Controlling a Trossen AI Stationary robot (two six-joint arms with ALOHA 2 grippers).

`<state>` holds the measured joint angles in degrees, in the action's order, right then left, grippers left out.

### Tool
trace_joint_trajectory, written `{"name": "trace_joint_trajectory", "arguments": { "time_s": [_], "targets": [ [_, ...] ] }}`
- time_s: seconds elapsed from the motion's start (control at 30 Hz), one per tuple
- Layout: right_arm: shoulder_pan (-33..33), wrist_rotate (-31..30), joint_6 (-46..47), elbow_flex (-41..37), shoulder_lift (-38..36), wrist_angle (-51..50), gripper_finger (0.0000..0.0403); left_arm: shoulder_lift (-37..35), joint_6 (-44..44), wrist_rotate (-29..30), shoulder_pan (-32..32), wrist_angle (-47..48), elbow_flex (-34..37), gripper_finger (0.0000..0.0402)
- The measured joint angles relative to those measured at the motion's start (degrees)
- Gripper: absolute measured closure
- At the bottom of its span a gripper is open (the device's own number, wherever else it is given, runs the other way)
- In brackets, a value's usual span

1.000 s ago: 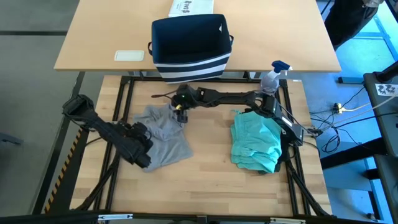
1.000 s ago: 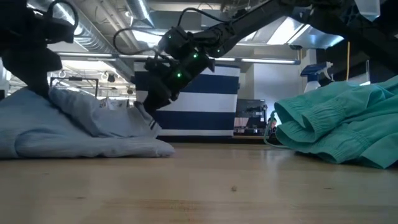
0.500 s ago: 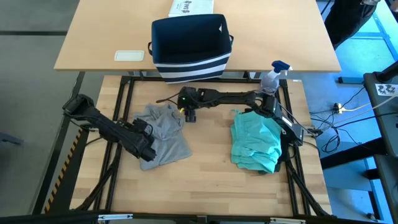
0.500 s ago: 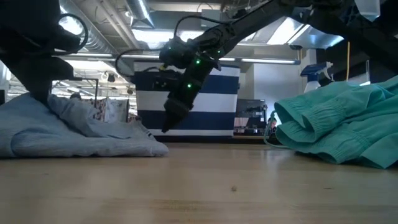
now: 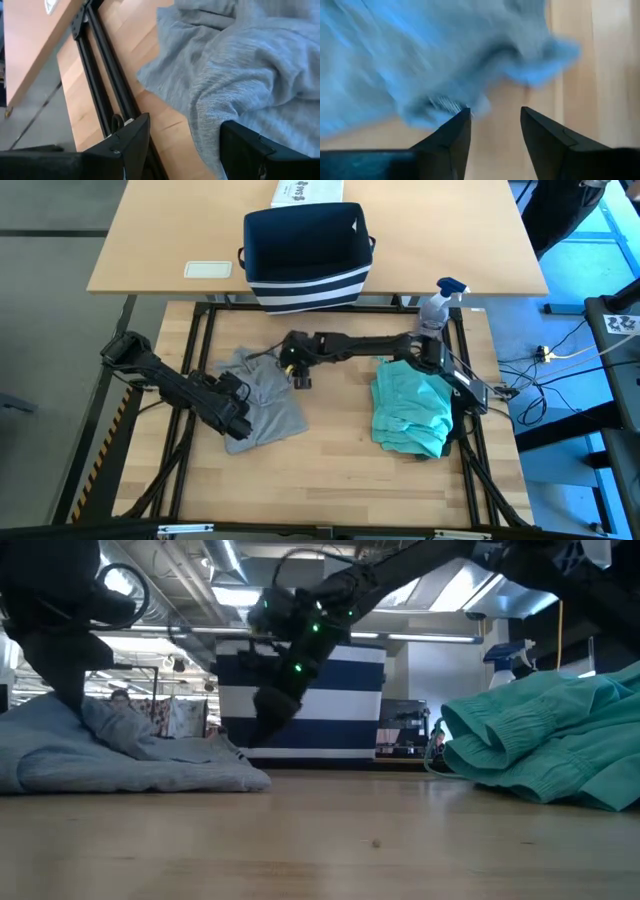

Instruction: Fold Laundry from Bin

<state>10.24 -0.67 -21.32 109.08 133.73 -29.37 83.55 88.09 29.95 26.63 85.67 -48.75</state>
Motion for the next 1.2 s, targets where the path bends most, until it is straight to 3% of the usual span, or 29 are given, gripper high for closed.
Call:
{"name": "trace_joint_trajectory", "arguments": {
  "time_s": [0.17,0.43,0.67,1.0,1.2],
  "targets": [
    [-3.5,-1.6,-1.7,0.1,-1.3,3.4,0.0250,0.0,0.1,0.8,-0.1,1.4,0.0,0.0173],
    [-3.6,-4.2,-1.2,0.0,-3.4,-0.8,0.0260,-0.3,0.0,3.4,-0.3,4.3,-2.5,0.0149],
    [-3.1,-0.5,0.5,0.0,-4.0,-2.4,0.0260,-0.4,1.1,5.8,-1.3,2.2,-4.4,0.0146],
    [-3.1,2.9,2.0,0.0,-4.1,-6.1,0.0260,-0.3,-2.7,12.9,3.0,2.4,-11.4,0.0146],
    [-3.1,6.0,2.7,0.0,-4.2,-4.2,0.0260,-0.3,0.5,3.1,2.6,4.2,-9.2,0.0146]
  ]
}}
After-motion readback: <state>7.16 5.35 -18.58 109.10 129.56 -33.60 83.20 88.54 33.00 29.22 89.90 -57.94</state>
